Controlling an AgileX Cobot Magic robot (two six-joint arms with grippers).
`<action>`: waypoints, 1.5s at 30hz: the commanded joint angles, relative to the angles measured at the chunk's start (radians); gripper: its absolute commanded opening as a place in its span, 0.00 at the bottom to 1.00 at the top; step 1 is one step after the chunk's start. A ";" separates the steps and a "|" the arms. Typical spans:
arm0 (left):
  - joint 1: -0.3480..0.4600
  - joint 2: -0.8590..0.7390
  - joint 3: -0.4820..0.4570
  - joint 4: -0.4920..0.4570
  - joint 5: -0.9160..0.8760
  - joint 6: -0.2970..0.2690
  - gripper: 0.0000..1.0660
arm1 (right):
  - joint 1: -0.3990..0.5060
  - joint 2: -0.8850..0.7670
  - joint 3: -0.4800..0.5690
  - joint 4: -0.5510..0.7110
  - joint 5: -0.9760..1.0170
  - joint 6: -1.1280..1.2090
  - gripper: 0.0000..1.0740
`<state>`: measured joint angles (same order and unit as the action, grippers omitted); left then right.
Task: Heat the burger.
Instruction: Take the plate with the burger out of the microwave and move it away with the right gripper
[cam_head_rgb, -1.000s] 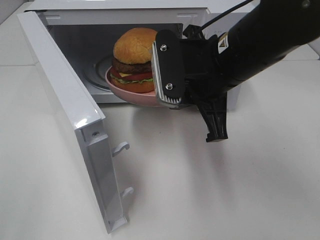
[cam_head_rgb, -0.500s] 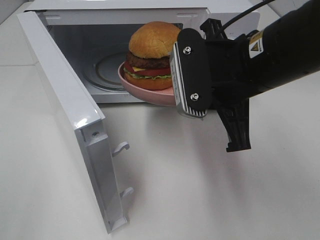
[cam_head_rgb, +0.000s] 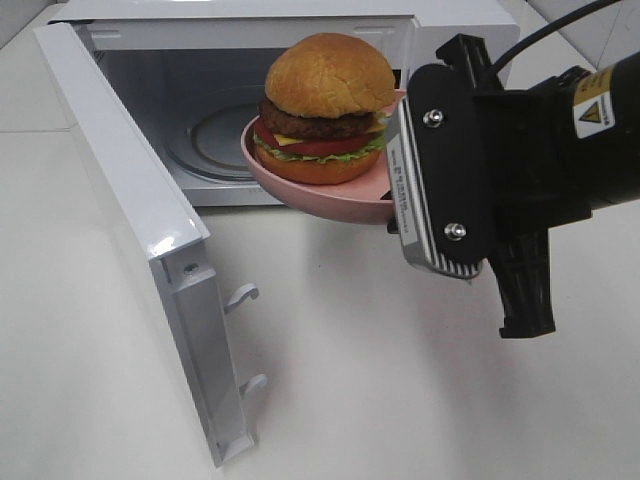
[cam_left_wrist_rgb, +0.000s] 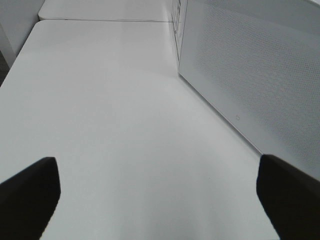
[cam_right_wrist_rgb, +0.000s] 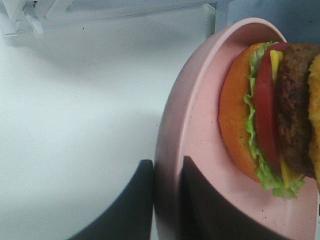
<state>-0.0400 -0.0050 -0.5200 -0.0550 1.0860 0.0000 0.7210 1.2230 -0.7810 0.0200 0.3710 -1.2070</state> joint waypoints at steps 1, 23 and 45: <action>-0.006 -0.005 0.004 -0.003 -0.014 0.000 0.94 | 0.003 -0.060 0.009 -0.020 -0.051 0.003 0.00; -0.006 -0.005 0.004 -0.003 -0.014 0.000 0.94 | 0.002 -0.345 0.063 -0.283 0.187 0.190 0.00; -0.006 -0.005 0.004 -0.003 -0.014 0.000 0.94 | -0.001 -0.488 0.143 -0.582 0.391 0.632 0.00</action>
<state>-0.0400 -0.0050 -0.5200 -0.0550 1.0860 0.0000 0.7210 0.7490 -0.6460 -0.4910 0.8080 -0.6480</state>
